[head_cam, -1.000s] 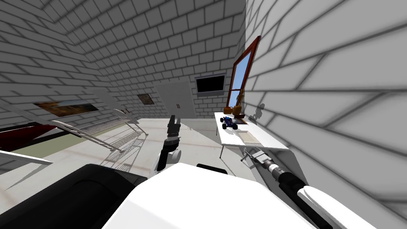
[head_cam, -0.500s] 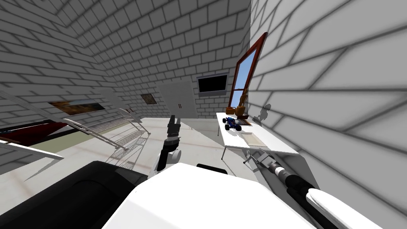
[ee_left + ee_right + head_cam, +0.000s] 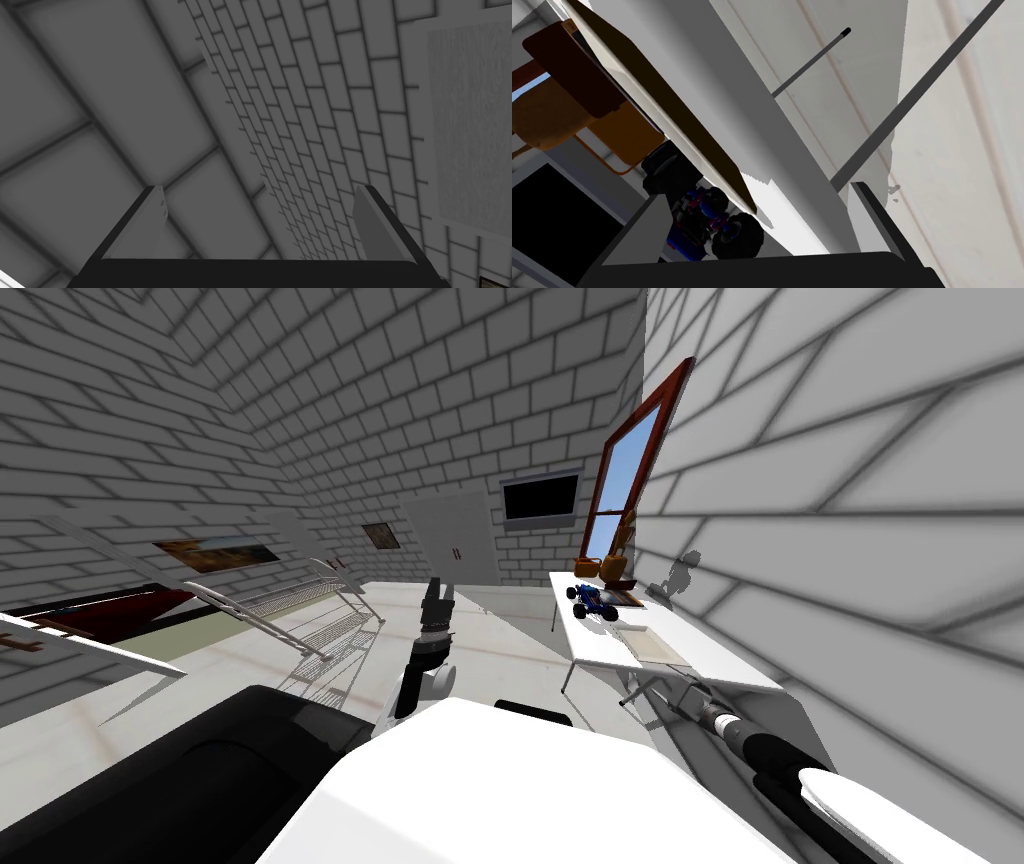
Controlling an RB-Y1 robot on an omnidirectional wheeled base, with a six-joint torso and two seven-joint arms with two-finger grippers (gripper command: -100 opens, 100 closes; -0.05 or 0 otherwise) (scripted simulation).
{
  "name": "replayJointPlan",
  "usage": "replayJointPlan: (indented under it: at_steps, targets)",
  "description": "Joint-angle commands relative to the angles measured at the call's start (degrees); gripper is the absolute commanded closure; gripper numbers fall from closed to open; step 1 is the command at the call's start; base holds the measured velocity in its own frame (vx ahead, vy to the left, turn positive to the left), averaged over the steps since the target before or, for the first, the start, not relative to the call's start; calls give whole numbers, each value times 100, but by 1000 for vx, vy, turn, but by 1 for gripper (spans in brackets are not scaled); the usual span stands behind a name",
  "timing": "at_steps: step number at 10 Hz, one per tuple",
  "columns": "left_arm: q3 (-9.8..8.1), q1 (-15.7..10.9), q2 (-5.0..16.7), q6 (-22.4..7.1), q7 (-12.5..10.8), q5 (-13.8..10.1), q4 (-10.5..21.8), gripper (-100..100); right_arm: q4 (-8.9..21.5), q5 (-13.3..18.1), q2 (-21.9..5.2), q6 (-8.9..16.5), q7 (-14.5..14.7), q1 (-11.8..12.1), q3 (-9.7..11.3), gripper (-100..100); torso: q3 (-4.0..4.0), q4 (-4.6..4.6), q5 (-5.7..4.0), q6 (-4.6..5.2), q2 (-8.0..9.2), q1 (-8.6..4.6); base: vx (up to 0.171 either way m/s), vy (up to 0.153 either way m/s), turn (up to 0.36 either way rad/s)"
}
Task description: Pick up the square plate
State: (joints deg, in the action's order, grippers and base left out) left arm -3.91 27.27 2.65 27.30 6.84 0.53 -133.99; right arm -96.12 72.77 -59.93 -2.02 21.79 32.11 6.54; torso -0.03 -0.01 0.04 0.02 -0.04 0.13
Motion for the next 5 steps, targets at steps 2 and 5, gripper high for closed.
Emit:
replayJointPlan:
  at_steps: [2, 5]
  targets:
    - [0, 0, 0, 0, 0, 0, 0, 0, 287, 477, -323, 105, 219, 44, -8, -100, -1, 0, 1, 2, -3, 7, 35, 62, 85]
    - [0, 0, 0, 0, 0, 0, 0, 0, 460, 841, -618, 199, 329, 57, 35, -100, 1, 0, 0, 2, 1, 0, 23, 36, 42]
